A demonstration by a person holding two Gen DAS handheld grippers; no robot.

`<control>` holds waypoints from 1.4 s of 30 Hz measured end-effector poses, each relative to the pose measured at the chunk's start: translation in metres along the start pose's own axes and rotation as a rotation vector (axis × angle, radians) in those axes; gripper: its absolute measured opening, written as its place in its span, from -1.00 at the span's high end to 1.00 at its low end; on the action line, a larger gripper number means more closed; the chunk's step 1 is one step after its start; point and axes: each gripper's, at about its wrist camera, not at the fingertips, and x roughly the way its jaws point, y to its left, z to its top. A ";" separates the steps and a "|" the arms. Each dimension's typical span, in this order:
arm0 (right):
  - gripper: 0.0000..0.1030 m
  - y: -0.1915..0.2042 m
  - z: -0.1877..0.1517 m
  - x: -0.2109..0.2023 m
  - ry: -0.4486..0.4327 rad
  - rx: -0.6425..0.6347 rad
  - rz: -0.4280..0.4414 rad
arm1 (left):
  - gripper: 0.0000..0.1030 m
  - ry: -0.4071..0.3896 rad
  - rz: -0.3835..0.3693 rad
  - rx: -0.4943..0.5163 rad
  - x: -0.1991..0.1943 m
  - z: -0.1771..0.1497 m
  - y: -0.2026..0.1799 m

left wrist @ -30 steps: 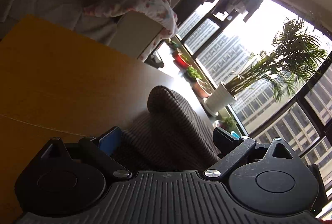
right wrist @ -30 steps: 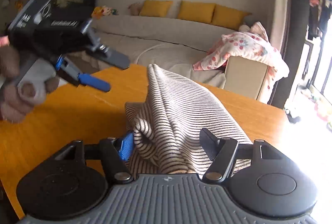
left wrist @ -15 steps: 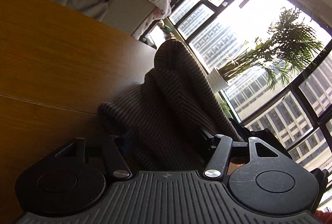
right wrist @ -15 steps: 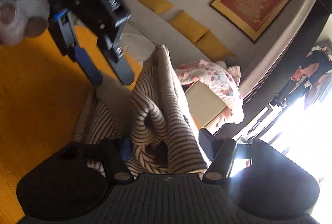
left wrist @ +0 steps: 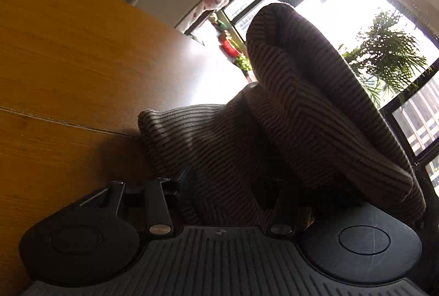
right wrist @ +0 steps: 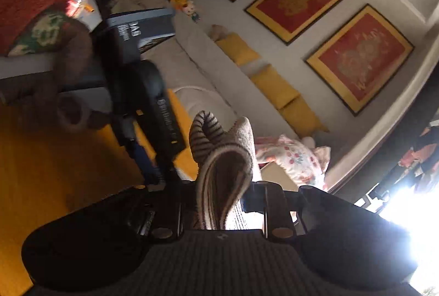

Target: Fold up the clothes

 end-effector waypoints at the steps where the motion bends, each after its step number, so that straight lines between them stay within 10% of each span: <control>1: 0.58 0.011 -0.004 0.003 0.029 -0.009 0.028 | 0.12 0.001 0.000 -0.005 0.001 0.000 0.001; 7: 0.54 0.058 -0.013 0.006 0.092 -0.097 0.048 | 0.11 -0.047 0.079 -0.069 -0.029 0.004 0.017; 13: 0.47 0.052 -0.005 0.007 0.097 -0.043 0.087 | -0.27 -0.094 -0.033 -0.014 -0.065 -0.002 -0.005; 20: -0.03 -0.006 -0.010 -0.023 0.075 0.333 0.284 | -0.19 -0.005 0.133 0.185 -0.043 -0.030 -0.031; 24: 0.85 -0.036 -0.018 -0.022 0.066 0.546 0.306 | -0.17 0.003 0.147 0.194 -0.041 -0.038 -0.029; 32: 0.85 -0.102 0.002 0.009 -0.088 0.832 0.481 | 0.47 0.025 0.095 0.216 -0.037 -0.044 -0.034; 38: 0.84 -0.074 -0.022 0.057 0.088 0.846 0.548 | 0.44 0.023 0.061 0.225 -0.045 -0.049 -0.030; 42: 0.82 -0.058 -0.033 0.040 0.080 0.820 0.531 | -0.08 0.046 0.068 0.260 -0.064 -0.048 -0.024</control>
